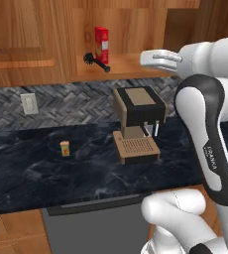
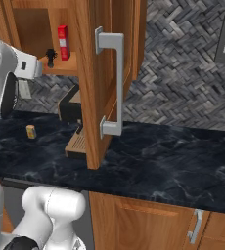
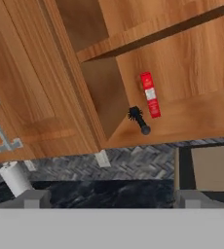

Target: Pick the bar soap and dish brush from the cabinet and place them on the counter.

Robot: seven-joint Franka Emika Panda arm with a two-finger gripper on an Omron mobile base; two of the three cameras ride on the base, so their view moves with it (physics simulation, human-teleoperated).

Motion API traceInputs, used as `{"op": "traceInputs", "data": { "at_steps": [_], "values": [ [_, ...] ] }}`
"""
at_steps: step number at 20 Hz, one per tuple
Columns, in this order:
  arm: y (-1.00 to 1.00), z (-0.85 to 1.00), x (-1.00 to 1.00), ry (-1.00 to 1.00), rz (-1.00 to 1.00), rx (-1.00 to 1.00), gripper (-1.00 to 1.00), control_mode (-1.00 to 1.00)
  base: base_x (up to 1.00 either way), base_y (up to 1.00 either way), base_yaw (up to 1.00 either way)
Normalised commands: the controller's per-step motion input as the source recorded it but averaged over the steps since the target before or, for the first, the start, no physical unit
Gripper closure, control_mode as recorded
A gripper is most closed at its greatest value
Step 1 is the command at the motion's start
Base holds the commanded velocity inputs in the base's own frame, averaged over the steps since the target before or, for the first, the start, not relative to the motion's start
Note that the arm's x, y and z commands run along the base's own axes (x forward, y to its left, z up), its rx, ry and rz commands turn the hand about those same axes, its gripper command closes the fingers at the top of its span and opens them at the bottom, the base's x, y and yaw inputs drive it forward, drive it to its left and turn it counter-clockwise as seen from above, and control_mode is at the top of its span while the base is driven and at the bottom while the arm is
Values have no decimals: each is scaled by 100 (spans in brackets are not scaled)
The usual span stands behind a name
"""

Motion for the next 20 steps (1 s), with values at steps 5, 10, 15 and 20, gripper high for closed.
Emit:
{"op": "traceInputs", "data": {
  "at_steps": [5,10,15,20],
  "values": [
    [9,-6,63,8,11,-4,-100,-100,0,0,0],
    [20,-1,48,5,7,-9,-100,-100,0,0,0],
    [17,-11,34,0,6,-14,-100,-100,0,0,0],
    [0,-23,27,-4,8,-14,-100,-100,0,0,0]
  ]
}}
